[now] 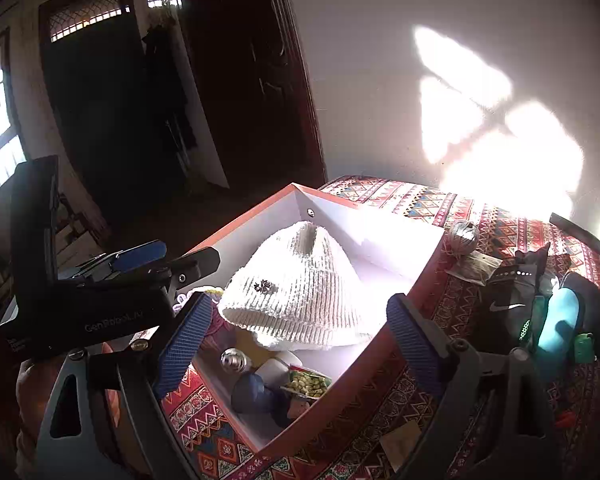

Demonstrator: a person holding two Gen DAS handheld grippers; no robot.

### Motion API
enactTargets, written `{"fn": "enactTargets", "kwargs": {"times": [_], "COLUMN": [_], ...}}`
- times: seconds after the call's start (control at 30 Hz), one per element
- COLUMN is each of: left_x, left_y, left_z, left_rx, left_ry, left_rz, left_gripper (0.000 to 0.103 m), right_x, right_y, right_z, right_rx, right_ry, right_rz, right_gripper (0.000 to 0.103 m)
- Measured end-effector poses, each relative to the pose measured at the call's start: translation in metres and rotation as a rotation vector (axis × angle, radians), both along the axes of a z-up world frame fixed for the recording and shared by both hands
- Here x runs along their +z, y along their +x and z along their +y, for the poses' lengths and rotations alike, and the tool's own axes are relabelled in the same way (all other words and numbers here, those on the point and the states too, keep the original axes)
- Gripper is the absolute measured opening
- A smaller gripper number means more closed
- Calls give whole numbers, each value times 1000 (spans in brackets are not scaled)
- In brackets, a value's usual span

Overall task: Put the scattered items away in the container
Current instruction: 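Carry the silver object and green snack packet into the box and release, then grasp a red cone with the left gripper while the right grasps another red cone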

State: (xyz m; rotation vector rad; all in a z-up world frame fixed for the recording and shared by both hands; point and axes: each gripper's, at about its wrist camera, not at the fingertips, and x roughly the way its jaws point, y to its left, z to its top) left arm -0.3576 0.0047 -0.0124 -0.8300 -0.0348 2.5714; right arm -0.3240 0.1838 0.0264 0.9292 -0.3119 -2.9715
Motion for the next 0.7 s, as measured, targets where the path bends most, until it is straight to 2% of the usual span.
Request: {"fn": "enactTargets", "kwargs": {"times": [0.17,0.37,0.5,0.6,0.7], "left_x": [6,-10,-41,-75,-109], "left_y": [21,63,87,89,80], "left_z": [34,129,198,239,267], "left_rx": [-121,-302,-427,-453,-455], "left_ry": [9,-106,-150,-199,-262], "left_rz": [30,32,-52,-159,-234], "left_gripper": [88,88,88,88,88], "right_x": [4,-8,-42,-78,-121], "right_y": [44,124,174,191,195], "right_z": [62,169,230,266,290], "right_rx": [-109,-342,-485,-571,-583], "right_ry": [-77,-207,-331,-438,-603], "right_rz": [32,56,23,-75,-158], "right_gripper": [83,77,73,65,60]}}
